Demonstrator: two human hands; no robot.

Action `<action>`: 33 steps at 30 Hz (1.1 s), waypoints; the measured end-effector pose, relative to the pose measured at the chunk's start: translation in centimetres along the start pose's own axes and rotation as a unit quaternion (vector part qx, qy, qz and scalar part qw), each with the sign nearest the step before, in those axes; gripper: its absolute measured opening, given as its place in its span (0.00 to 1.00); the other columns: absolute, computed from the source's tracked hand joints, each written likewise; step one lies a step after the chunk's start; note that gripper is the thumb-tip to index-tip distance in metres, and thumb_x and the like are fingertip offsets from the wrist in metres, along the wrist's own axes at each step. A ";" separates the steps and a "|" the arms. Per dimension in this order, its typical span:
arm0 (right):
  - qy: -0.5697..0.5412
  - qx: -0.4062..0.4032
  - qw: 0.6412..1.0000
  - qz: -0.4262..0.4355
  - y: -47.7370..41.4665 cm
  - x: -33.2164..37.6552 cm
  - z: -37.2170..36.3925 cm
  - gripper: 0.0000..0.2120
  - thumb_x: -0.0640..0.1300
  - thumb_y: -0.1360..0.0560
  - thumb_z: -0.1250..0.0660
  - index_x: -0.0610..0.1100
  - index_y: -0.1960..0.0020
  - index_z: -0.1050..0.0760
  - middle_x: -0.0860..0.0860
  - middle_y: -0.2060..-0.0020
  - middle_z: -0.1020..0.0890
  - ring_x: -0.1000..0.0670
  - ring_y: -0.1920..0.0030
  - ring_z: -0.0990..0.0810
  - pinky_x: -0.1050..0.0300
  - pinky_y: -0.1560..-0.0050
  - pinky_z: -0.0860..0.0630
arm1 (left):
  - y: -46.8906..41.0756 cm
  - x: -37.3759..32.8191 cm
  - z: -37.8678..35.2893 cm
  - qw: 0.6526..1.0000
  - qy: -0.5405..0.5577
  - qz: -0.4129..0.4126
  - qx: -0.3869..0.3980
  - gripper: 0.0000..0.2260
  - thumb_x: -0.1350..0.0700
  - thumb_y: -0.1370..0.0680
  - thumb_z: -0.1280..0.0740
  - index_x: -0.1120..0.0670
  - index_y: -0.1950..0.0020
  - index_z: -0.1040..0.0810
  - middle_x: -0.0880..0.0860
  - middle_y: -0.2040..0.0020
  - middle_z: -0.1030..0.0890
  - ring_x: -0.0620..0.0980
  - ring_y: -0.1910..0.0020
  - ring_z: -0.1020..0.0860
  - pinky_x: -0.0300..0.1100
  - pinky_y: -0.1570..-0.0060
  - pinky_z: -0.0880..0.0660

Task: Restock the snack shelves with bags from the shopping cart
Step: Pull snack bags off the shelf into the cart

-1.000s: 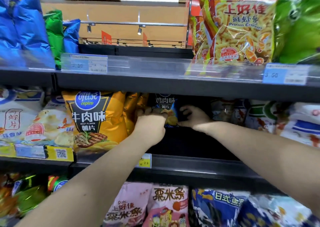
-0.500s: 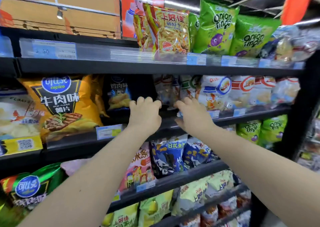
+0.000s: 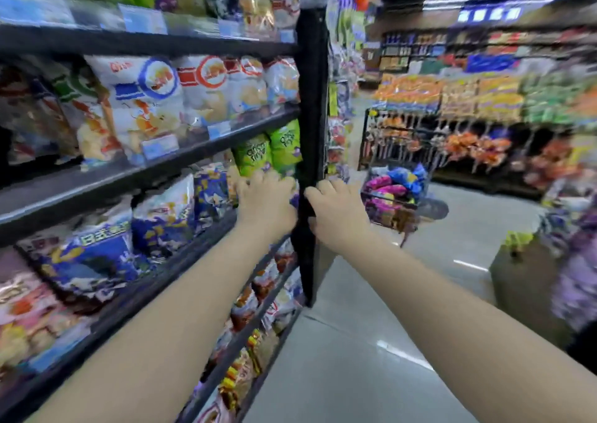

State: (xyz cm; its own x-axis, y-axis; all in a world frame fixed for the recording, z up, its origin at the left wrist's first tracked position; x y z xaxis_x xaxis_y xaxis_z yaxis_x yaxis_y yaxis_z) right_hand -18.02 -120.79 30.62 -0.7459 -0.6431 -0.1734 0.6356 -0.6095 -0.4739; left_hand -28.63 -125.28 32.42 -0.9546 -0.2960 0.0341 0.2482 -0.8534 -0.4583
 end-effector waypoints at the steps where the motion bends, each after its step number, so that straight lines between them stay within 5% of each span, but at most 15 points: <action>1: 0.000 0.004 1.000 -0.017 0.7 -2.0 -0.8 0.21 0.42 0.37 0.25 0.43 0.45 0.24 0.45 0.54 0.21 0.40 0.52 0.23 0.48 0.56 0.28 | -0.8 -2.2 -1.1 1.000 0.010 -0.014 0.007 0.14 0.51 0.27 0.34 0.49 0.41 0.25 0.54 0.43 0.24 0.58 0.38 0.31 0.54 0.39 0.37; 5: 0.009 0.054 0.993 -0.105 2.9 -10.7 -5.1 0.20 0.39 0.37 0.26 0.44 0.46 0.25 0.46 0.55 0.22 0.40 0.52 0.24 0.49 0.56 0.28 | -4.0 -11.5 -6.1 0.996 0.033 -0.071 0.031 0.15 0.52 0.26 0.35 0.48 0.40 0.26 0.52 0.43 0.25 0.57 0.40 0.30 0.53 0.40 0.36; 9: 0.002 0.065 0.980 -0.186 5.2 -20.0 -9.9 0.22 0.41 0.48 0.21 0.45 0.57 0.26 0.46 0.62 0.23 0.41 0.60 0.23 0.51 0.63 0.28 | -7.0 -20.1 -11.5 0.991 0.080 -0.093 0.046 0.14 0.51 0.27 0.35 0.48 0.42 0.26 0.50 0.45 0.25 0.56 0.42 0.29 0.51 0.44 0.36; 14: -0.033 0.102 0.966 -0.235 7.5 -30.7 -15.5 0.17 0.43 0.29 0.32 0.46 0.40 0.28 0.47 0.44 0.23 0.41 0.42 0.27 0.47 0.47 0.30 | -10.4 -29.7 -18.3 0.983 0.117 -0.106 0.096 0.18 0.51 0.28 0.35 0.46 0.38 0.26 0.50 0.42 0.24 0.56 0.40 0.29 0.50 0.43 0.36; 17: -0.053 0.113 0.959 -0.255 8.6 -35.6 -18.7 0.19 0.45 0.25 0.35 0.47 0.34 0.30 0.48 0.39 0.26 0.43 0.38 0.31 0.48 0.42 0.33 | -11.8 -34.2 -22.0 0.977 0.127 -0.108 0.134 0.16 0.51 0.27 0.36 0.47 0.39 0.26 0.50 0.42 0.24 0.56 0.40 0.29 0.50 0.43 0.36; 27: -0.113 0.216 0.933 -0.266 5.7 -45.7 -30.9 0.24 0.49 0.25 0.35 0.51 0.30 0.35 0.50 0.36 0.29 0.44 0.35 0.35 0.48 0.38 0.39 | -19.6 -40.6 -34.4 0.959 0.145 -0.080 0.232 0.21 0.56 0.26 0.35 0.44 0.34 0.28 0.48 0.38 0.26 0.54 0.35 0.33 0.50 0.40 0.39; 33: -0.084 0.254 0.923 -0.275 -2.8 -53.3 -39.5 0.21 0.48 0.24 0.35 0.49 0.32 0.33 0.49 0.37 0.29 0.43 0.35 0.35 0.47 0.37 0.38 | -32.2 -43.4 -42.7 0.953 0.161 -0.090 0.240 0.20 0.57 0.27 0.34 0.44 0.36 0.27 0.49 0.39 0.25 0.55 0.37 0.33 0.50 0.42 0.40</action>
State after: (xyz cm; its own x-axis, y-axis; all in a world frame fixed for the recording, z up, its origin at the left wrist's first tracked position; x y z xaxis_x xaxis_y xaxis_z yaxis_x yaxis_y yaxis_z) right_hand 12.11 -66.51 7.09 -0.9696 -0.2078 0.1292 0.2124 -0.9769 0.0235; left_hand -2.29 -66.60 7.79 -0.9706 -0.0455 -0.2362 0.0491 -0.9988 -0.0091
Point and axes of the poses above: each hand's wrist, its own y-axis away from the middle knuckle, its own z-axis out of the back of the hand, x = y × z, the point moved 5 cm from there along -y, towards the middle knuckle
